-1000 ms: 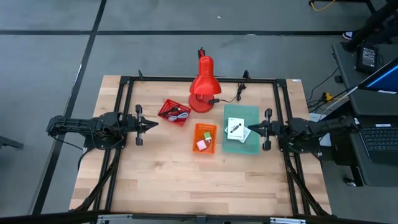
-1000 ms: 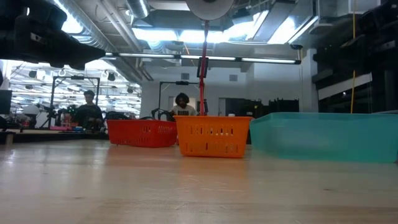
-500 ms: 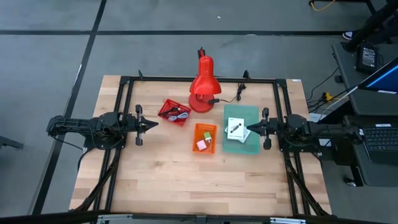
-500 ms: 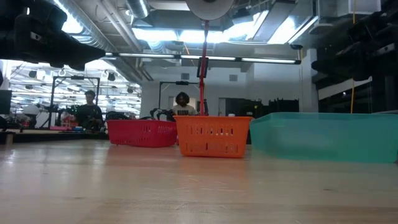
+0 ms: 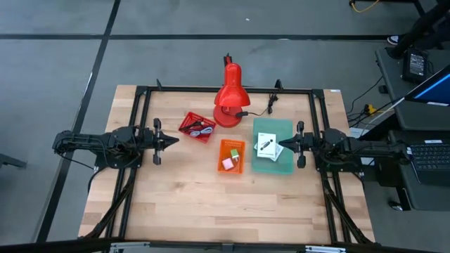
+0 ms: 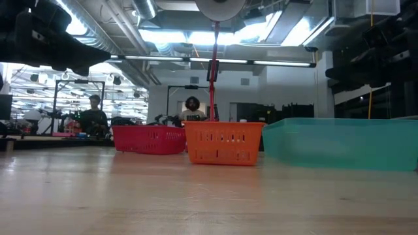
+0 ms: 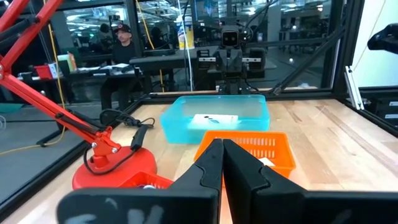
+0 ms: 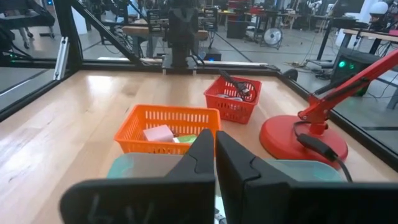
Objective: Pick and place items into bin
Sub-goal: Return to Home Position
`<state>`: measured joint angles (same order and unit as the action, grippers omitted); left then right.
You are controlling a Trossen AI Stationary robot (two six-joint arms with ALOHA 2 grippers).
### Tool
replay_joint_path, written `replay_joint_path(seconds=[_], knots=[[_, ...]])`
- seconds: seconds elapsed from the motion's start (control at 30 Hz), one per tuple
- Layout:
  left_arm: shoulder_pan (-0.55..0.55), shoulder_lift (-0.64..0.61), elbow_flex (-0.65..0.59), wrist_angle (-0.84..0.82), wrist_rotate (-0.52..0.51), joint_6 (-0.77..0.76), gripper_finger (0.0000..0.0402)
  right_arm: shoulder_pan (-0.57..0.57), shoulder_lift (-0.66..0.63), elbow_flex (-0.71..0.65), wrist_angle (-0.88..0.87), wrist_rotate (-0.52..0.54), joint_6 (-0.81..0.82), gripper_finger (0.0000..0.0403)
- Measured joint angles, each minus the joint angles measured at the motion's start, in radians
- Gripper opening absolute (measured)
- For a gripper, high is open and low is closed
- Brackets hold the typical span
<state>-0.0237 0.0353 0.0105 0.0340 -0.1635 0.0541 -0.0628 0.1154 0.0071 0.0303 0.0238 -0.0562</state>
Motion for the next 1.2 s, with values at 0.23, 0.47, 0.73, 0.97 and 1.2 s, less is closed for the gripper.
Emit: replay_joint_path(seconds=[0.23, 0.47, 0.73, 0.97, 1.2], knots=[[0.000, 0.000, 0.000, 0.000, 0.000, 0.009, 0.0004, 0.000, 0.000, 0.000, 0.000, 0.000, -0.001, 0.0000], [0.000, 0.000, 0.000, 0.000, 0.000, 0.011, 0.0004, 0.000, 0.000, 0.000, 0.000, 0.000, 0.140, 0.0000], [0.000, 0.000, 0.000, 0.000, 0.000, 0.011, 0.0005, 0.000, 0.000, 0.000, 0.001, 0.000, 0.158, 0.0000], [0.000, 0.000, 0.000, 0.000, 0.000, 0.011, 0.0006, 0.000, 0.000, 0.000, 0.001, 0.000, 0.156, 0.0000], [0.000, 0.000, 0.000, 0.000, 0.000, 0.012, 0.0007, 0.031, -0.046, 0.000, 0.001, 0.005, 0.148, 0.0000]])
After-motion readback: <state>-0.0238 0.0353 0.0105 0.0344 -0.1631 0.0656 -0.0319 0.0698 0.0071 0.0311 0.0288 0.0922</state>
